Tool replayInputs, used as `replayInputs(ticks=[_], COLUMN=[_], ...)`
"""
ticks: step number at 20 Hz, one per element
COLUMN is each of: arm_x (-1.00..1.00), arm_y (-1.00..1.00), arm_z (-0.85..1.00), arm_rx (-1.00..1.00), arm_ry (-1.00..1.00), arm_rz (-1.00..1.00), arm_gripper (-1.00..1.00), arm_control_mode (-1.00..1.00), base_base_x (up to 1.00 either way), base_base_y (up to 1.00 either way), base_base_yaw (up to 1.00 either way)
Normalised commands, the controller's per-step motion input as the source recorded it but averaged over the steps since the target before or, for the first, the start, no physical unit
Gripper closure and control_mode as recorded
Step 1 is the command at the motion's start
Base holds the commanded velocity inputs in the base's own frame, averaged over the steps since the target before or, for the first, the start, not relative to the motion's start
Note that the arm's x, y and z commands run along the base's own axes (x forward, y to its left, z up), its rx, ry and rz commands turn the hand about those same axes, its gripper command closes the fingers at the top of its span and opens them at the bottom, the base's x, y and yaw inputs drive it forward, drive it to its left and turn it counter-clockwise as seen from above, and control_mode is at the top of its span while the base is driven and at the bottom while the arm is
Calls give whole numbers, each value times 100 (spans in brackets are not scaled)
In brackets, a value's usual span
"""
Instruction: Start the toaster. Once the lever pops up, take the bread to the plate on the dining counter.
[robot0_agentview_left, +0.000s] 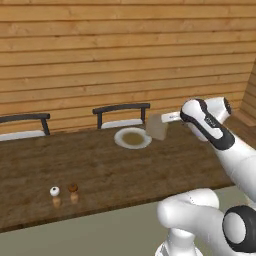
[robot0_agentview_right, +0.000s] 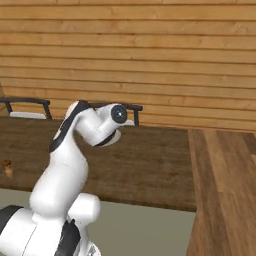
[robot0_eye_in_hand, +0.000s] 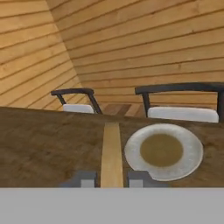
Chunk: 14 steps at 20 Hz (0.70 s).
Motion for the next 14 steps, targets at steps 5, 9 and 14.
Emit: replayInputs(ticks=[5,9,14], arm_x=[83,71,43], arm_y=[23,15,0], arm_z=[-20,-49,-55], arm_rx=[16,9,5], arm_ry=[20,15,3], arm_rz=[13,9,6], arm_gripper=[100,100,100], arm_control_mode=[-100,-100,-100], base_base_x=[0,0,0], base_base_y=[0,0,0], base_base_yaw=[0,0,0])
